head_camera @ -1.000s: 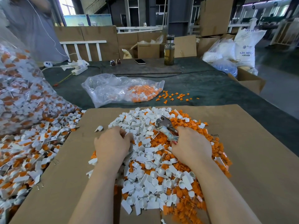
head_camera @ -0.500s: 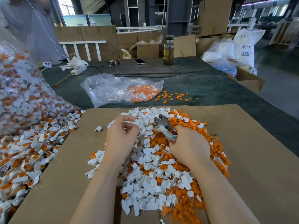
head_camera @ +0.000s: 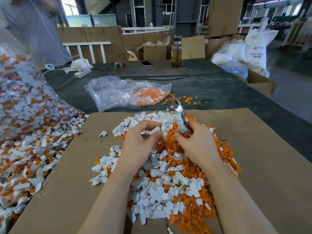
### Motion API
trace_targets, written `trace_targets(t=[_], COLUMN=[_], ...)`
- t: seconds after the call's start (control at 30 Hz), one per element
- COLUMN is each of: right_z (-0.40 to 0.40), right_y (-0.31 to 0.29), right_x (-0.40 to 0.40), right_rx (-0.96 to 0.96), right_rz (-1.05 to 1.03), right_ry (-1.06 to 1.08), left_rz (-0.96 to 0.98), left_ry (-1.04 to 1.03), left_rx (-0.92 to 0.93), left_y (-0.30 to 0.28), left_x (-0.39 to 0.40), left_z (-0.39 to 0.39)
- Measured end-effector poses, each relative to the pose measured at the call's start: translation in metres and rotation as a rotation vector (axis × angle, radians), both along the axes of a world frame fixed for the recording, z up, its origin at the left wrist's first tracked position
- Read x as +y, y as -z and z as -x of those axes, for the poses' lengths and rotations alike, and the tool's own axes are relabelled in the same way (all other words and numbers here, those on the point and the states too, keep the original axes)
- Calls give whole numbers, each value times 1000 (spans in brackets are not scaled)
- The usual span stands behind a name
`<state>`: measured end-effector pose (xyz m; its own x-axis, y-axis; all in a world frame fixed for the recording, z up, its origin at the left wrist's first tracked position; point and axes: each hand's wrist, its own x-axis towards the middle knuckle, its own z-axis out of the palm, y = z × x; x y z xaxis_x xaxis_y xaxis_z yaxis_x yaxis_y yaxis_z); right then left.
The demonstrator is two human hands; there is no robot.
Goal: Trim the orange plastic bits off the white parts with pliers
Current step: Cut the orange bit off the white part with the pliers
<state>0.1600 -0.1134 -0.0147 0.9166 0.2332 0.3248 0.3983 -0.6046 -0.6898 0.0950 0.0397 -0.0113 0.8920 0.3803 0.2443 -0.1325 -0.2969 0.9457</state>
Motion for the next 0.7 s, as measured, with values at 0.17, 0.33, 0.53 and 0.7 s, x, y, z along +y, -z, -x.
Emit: trace_targets(t=[0.17,0.33,0.53,0.7], right_z=[-1,3,5,6], right_y=[4,6,11,11], right_x=[-5,2,3,7], right_rx=[-14,-19,-31,-26], right_rz=[230,408,530,437], right_ry=[56,-3,4,15], left_rz=[31,46,-29,80], left_ry=[-68,-155,-204,-203], left_rx=[14,4,-37,-35], left_y=[0,0,1,0], left_x=[2,2,4,3], left_z=[-1,-1,-1,0])
